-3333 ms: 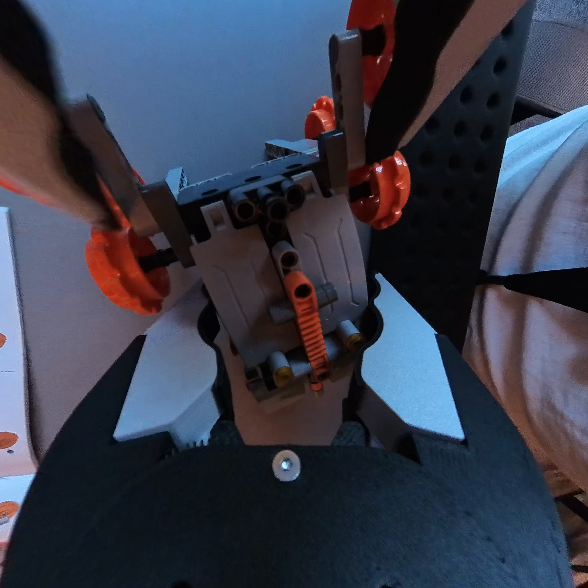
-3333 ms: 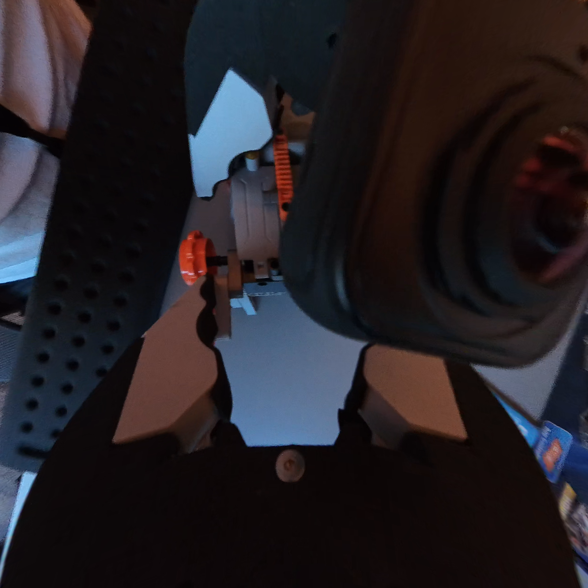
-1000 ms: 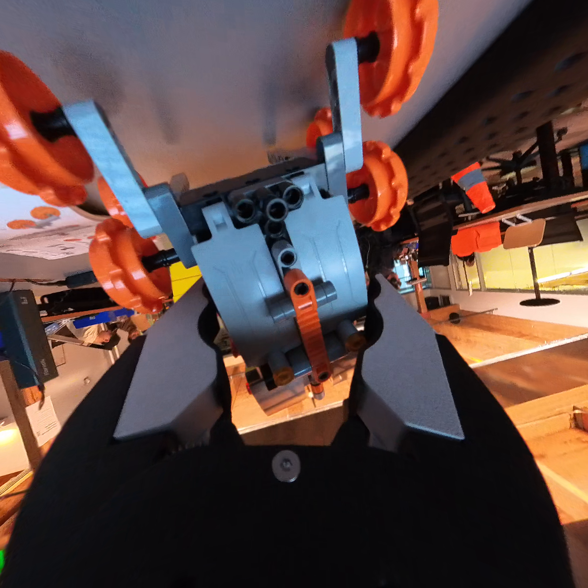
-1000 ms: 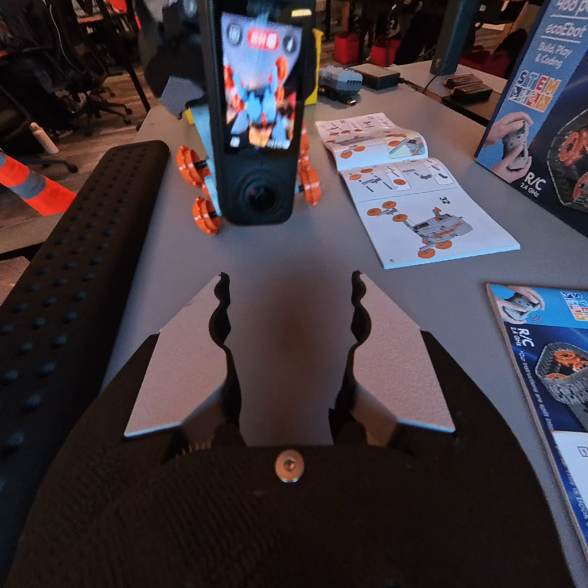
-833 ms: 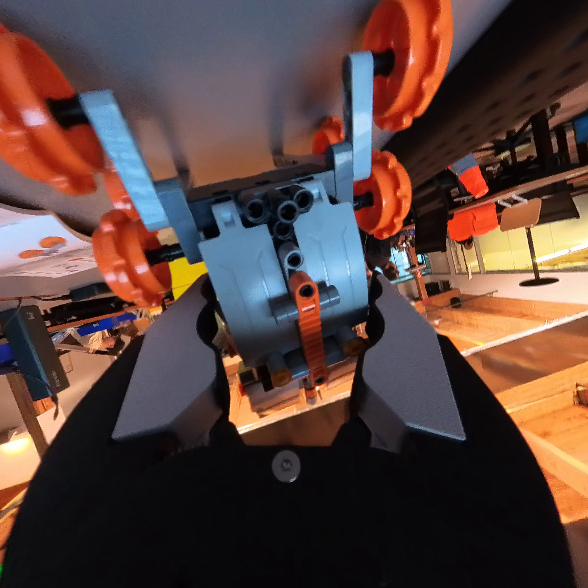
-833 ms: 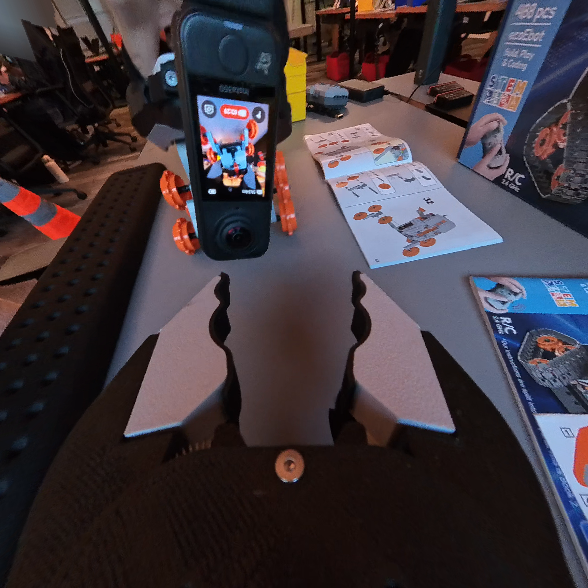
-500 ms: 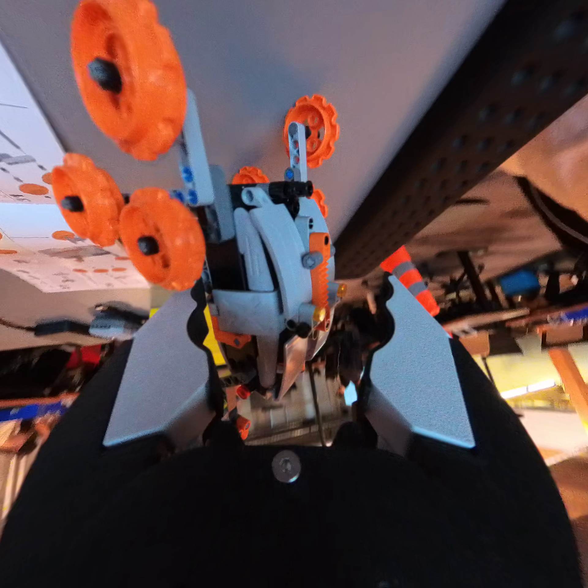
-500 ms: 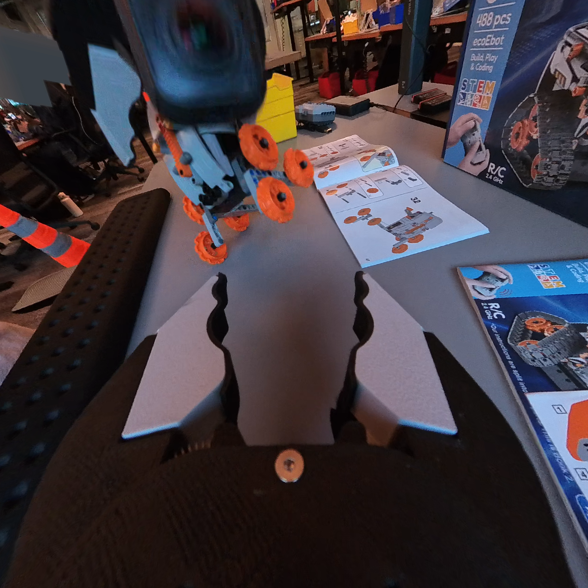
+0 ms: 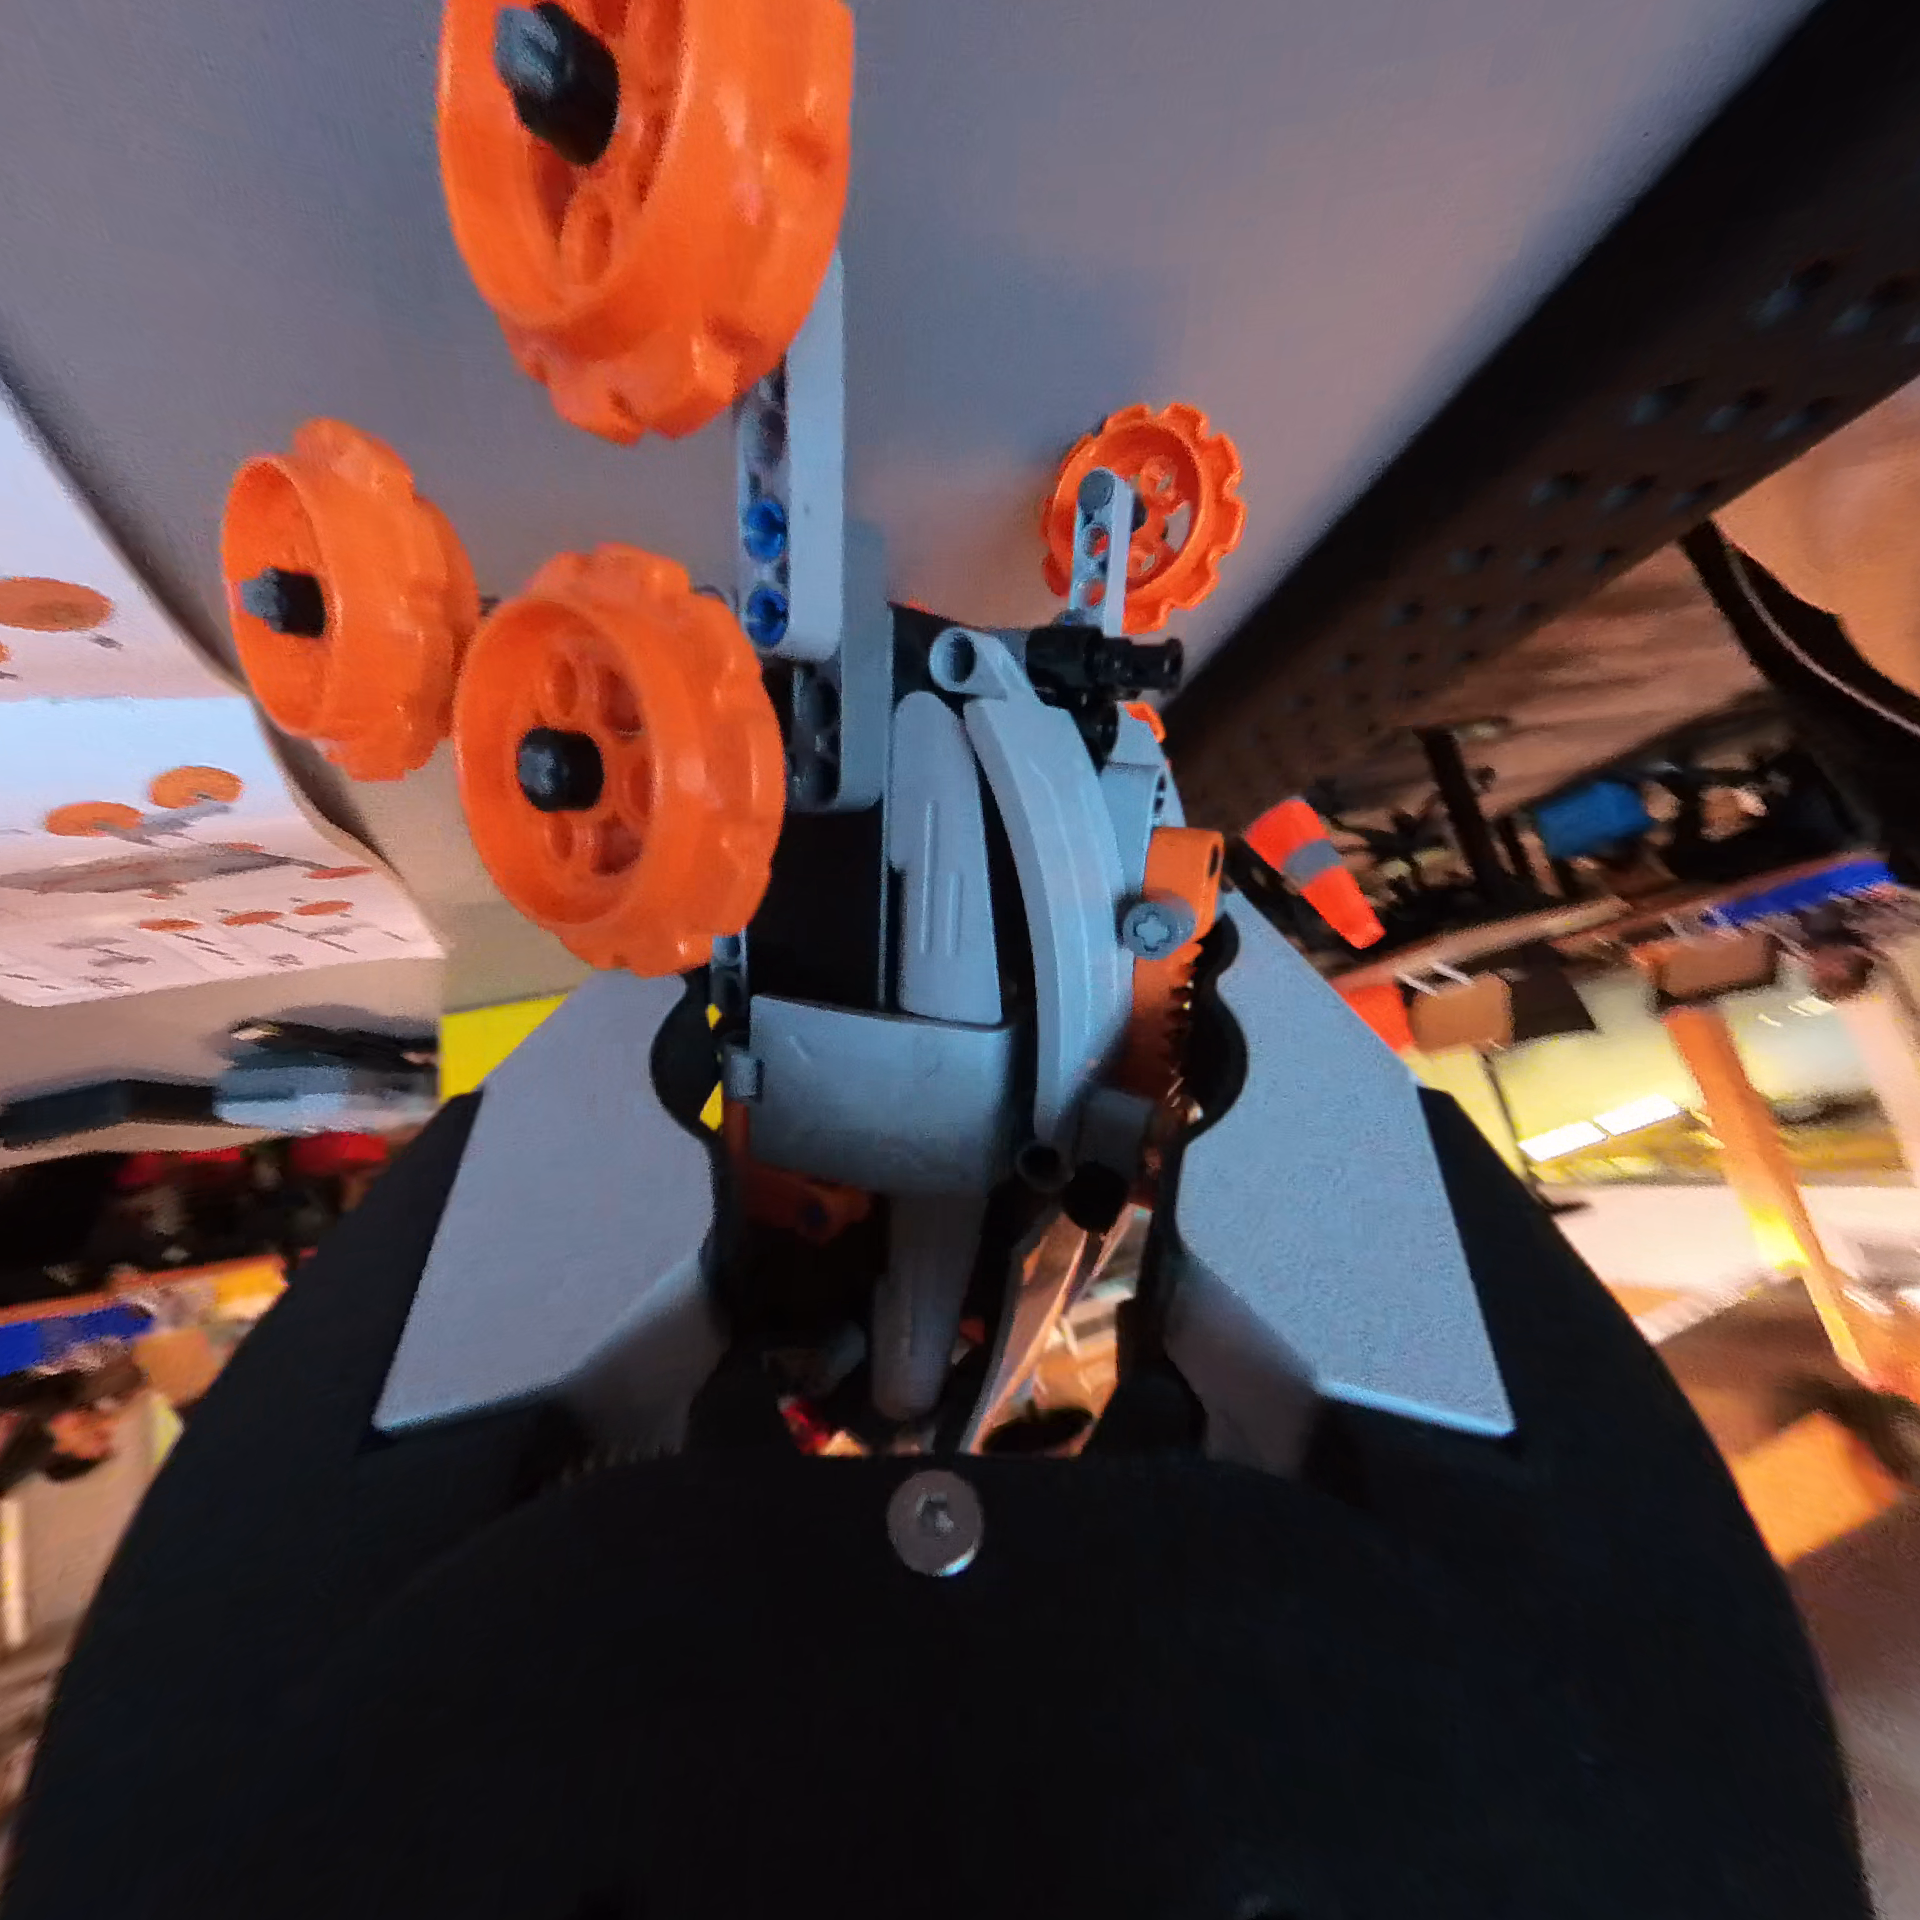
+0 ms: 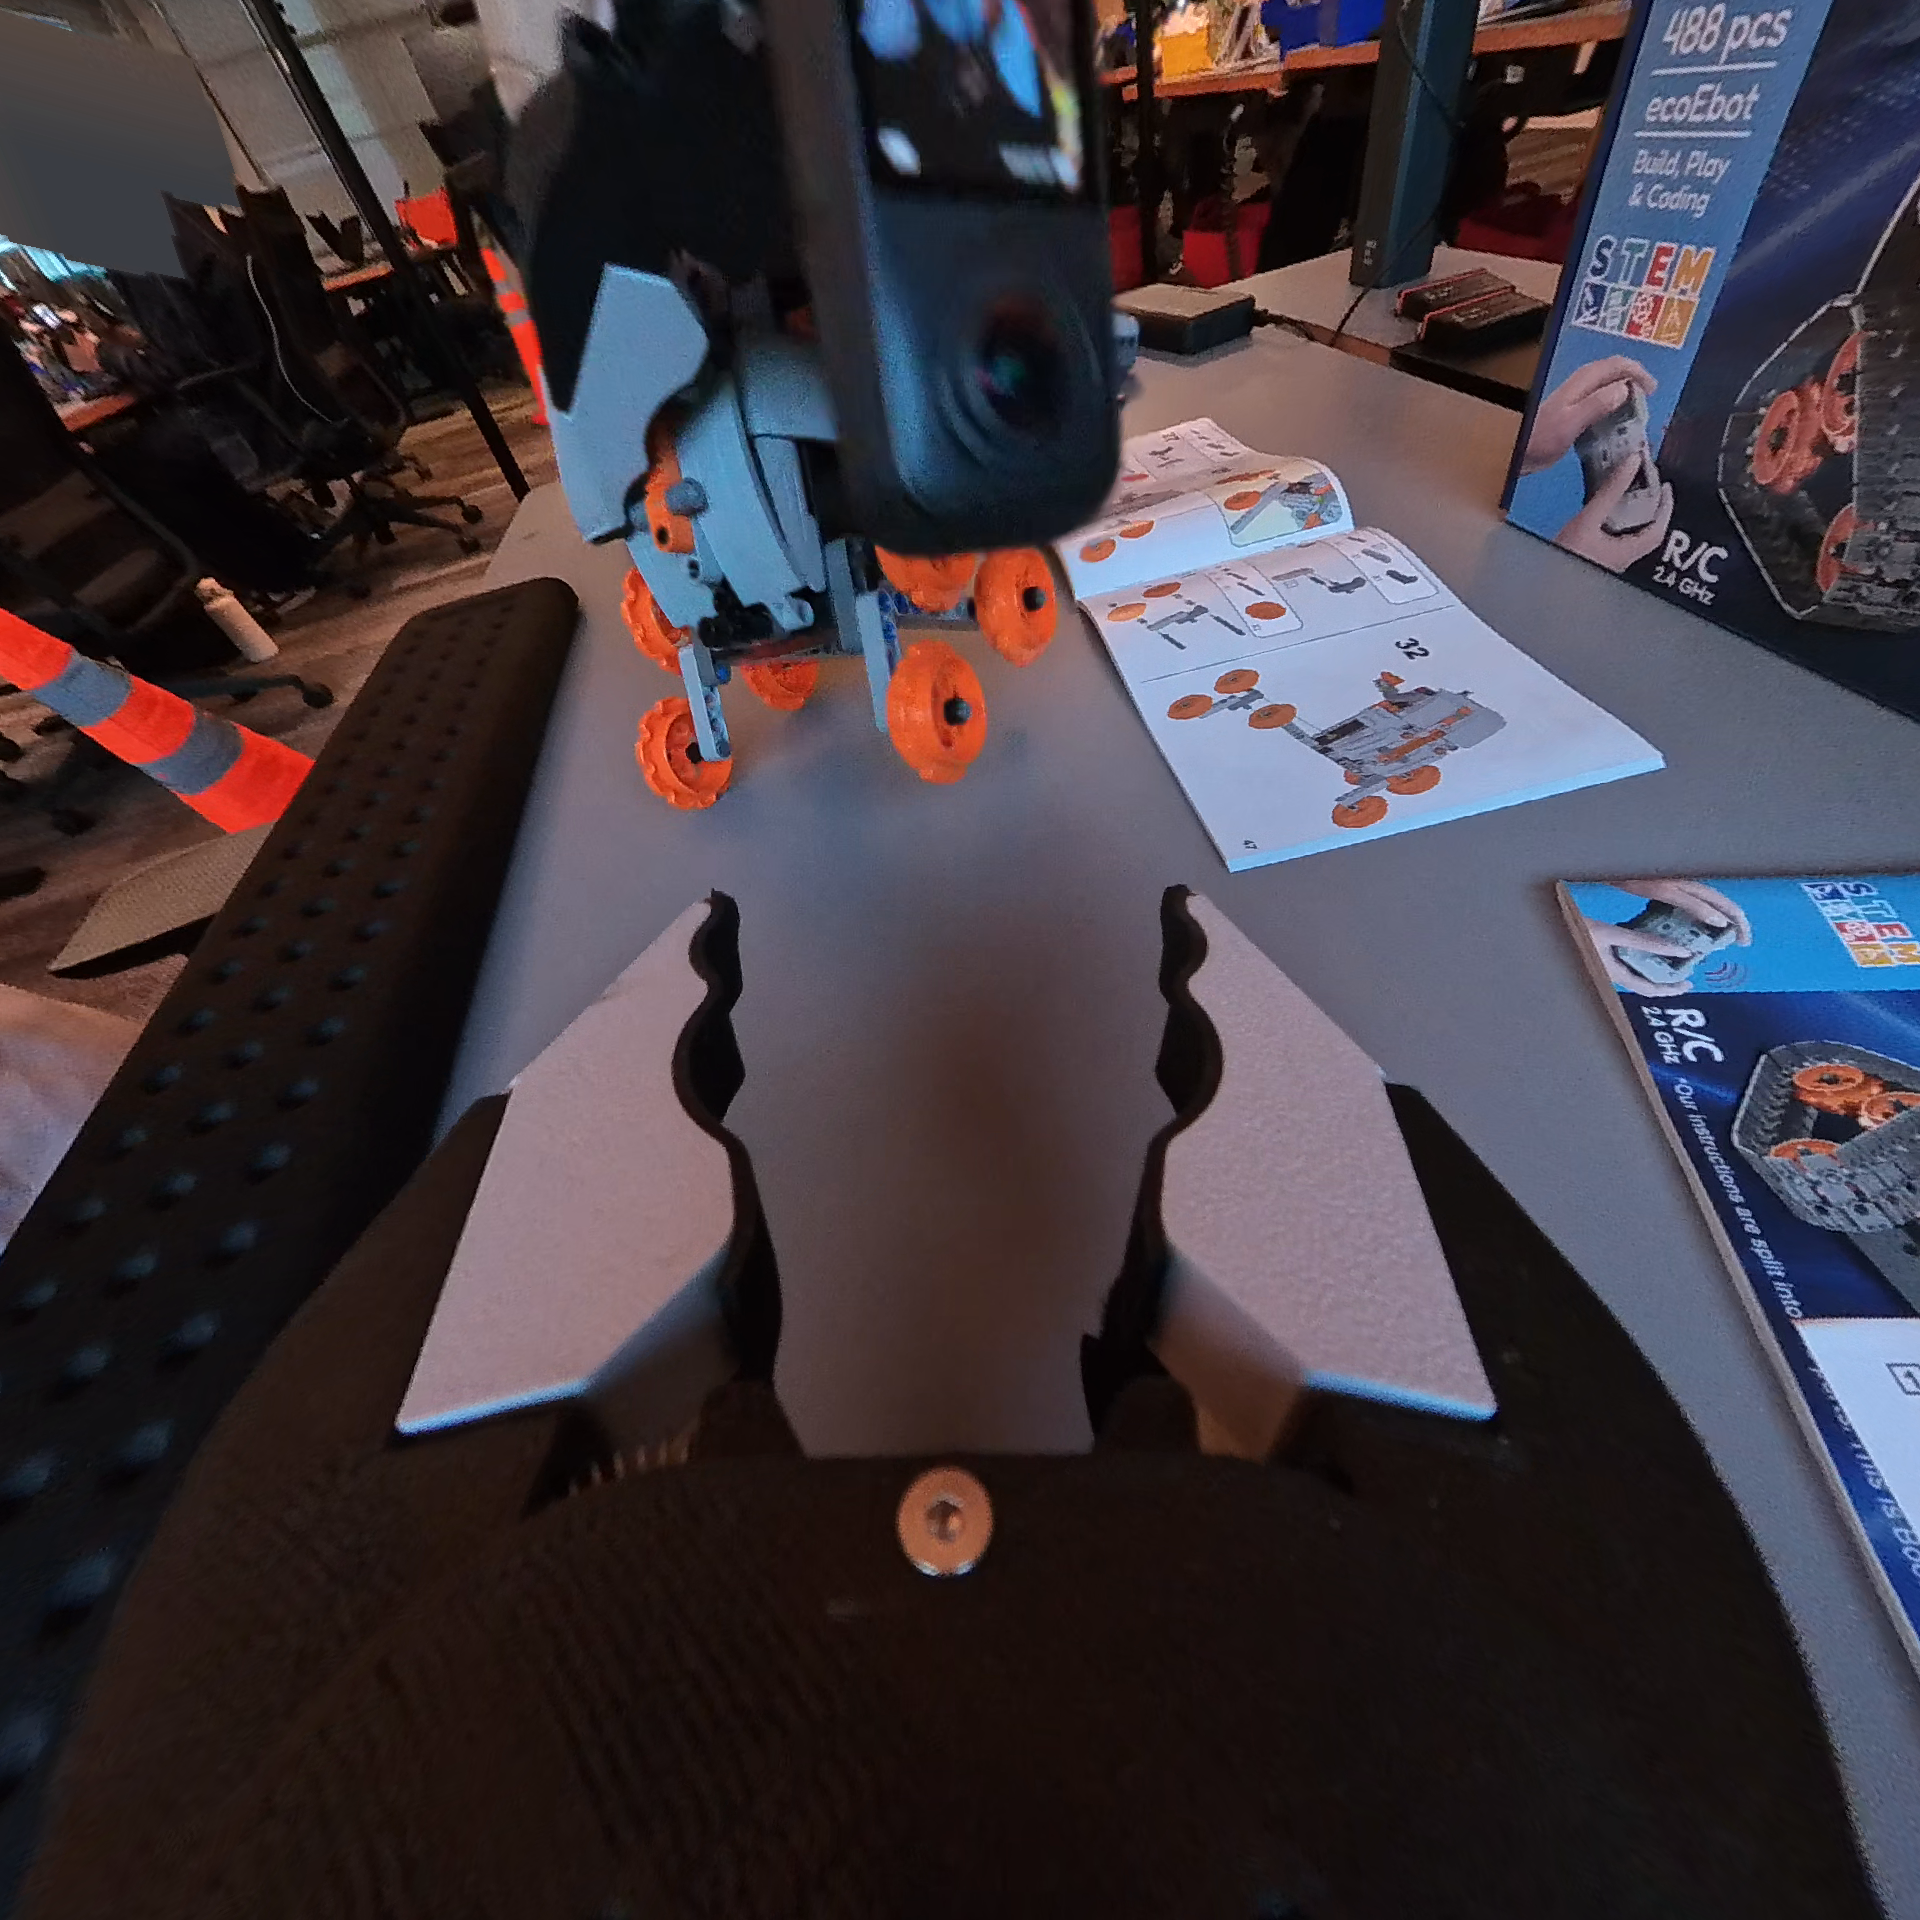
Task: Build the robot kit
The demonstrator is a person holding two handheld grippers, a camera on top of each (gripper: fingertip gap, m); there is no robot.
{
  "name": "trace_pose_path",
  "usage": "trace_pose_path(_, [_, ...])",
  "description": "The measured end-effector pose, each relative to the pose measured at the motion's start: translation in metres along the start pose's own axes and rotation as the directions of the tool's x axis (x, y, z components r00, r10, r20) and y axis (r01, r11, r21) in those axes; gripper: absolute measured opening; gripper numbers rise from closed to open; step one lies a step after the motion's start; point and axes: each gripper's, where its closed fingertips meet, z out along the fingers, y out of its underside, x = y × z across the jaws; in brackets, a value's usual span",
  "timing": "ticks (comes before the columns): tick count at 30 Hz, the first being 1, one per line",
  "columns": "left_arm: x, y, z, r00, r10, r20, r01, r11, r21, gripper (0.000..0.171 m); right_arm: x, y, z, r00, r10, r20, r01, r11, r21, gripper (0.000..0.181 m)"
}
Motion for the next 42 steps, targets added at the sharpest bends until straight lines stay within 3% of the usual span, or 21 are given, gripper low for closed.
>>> trace_pose_path(4, [-0.013,0.002,-0.005,0.998,-0.050,-0.043,0.043,0.989,-0.144,0.104,0.002,-0.003,-0.002,0.998,0.047,0.033,-0.048,0.999,0.022,0.081])
trace_pose_path(7, [0.002,-0.001,-0.011,0.953,-0.195,-0.230,0.145,0.965,-0.216,0.120,0.003,-0.004,-0.003,0.996,0.069,0.051,-0.070,0.997,0.032,0.081])
trace_pose_path(11, [-0.015,0.021,-0.025,0.955,-0.243,-0.173,0.180,0.932,-0.313,0.134,-0.003,0.000,0.000,0.999,0.010,0.048,-0.010,1.000,-0.003,0.083])
trace_pose_path(17, [-0.018,0.036,-0.066,0.965,-0.242,-0.103,0.228,0.965,-0.131,0.139,-0.005,0.002,0.001,0.999,-0.005,0.052,0.006,1.000,-0.017,0.084])
trace_pose_path(20, [0.003,0.035,-0.093,0.980,-0.167,-0.105,0.179,0.977,0.115,0.141,-0.005,0.000,0.000,0.999,-0.006,0.048,0.006,1.000,-0.005,0.084])
trace_pose_path(22, [0.015,0.032,-0.114,0.993,-0.100,-0.063,0.115,0.933,0.340,0.142,-0.006,0.001,0.001,0.999,-0.022,0.037,0.022,1.000,-0.015,0.084])
trace_pose_path(24, [0.032,0.033,-0.134,0.998,-0.052,-0.025,0.057,0.820,0.569,0.141,-0.016,0.002,0.007,0.997,-0.068,0.038,0.069,0.997,-0.025,0.086])
trace_pose_path(26, [0.051,0.039,-0.150,0.998,-0.012,0.060,-0.039,0.634,0.772,0.141,-0.026,0.003,0.016,0.992,-0.122,0.023,0.123,0.991,-0.050,0.089])
trace_pose_path(28, [0.072,0.052,-0.157,0.991,-0.027,0.128,-0.108,0.390,0.915,0.146,-0.030,0.002,0.027,0.991,-0.132,-0.026,0.129,0.987,-0.094,0.095])
trace_pose_path(30, [0.111,0.069,-0.152,0.983,0.002,0.186,-0.185,0.075,0.980,0.146,-0.040,-0.017,0.043,0.994,-0.095,-0.054,0.088,0.990,-0.111,0.100])
trace_pose_path(32, [0.143,0.092,-0.140,0.966,-0.060,0.251,-0.258,-0.268,0.928,0.157,-0.054,-0.055,0.067,0.988,-0.113,-0.101,0.110,0.993,-0.032,0.102])
trace_pose_path(34, [0.155,0.124,-0.121,0.960,-0.207,0.191,-0.277,-0.572,0.772,0.148,-0.068,-0.079,0.097,0.983,-0.142,-0.118,0.143,0.990,-0.003,0.109])
trace_pose_path(35, [0.163,0.146,-0.112,0.954,-0.263,0.146,-0.295,-0.725,0.623,0.141,-0.066,-0.080,0.112,0.974,-0.168,-0.149,0.166,0.986,-0.030,0.112])
trace_pose_path(36, [0.172,0.178,-0.102,0.944,-0.313,0.102,-0.327,-0.855,0.404,0.131,-0.059,-0.075,0.127,0.960,-0.201,-0.196,0.190,0.979,-0.075,0.118])
trace_pose_path(37, [0.175,0.205,-0.086,0.943,-0.331,0.028,-0.328,-0.913,0.244,0.121,-0.053,-0.069,0.139,0.951,-0.214,-0.224,0.193,0.975,-0.113,0.120])
trace_pose_path(39, [0.173,0.231,-0.050,0.948,-0.314,-0.053,-0.305,-0.943,0.129,0.087,-0.051,-0.068,0.157,0.952,-0.192,-0.240,0.174,0.980,-0.094,0.117])
trace_pose_path(42, [0.164,0.220,-0.015,0.960,-0.269,-0.081,-0.239,-0.933,0.271,0.085,-0.045,-0.075,0.166,0.940,-0.188,-0.286,0.174,0.982,-0.074,0.104])
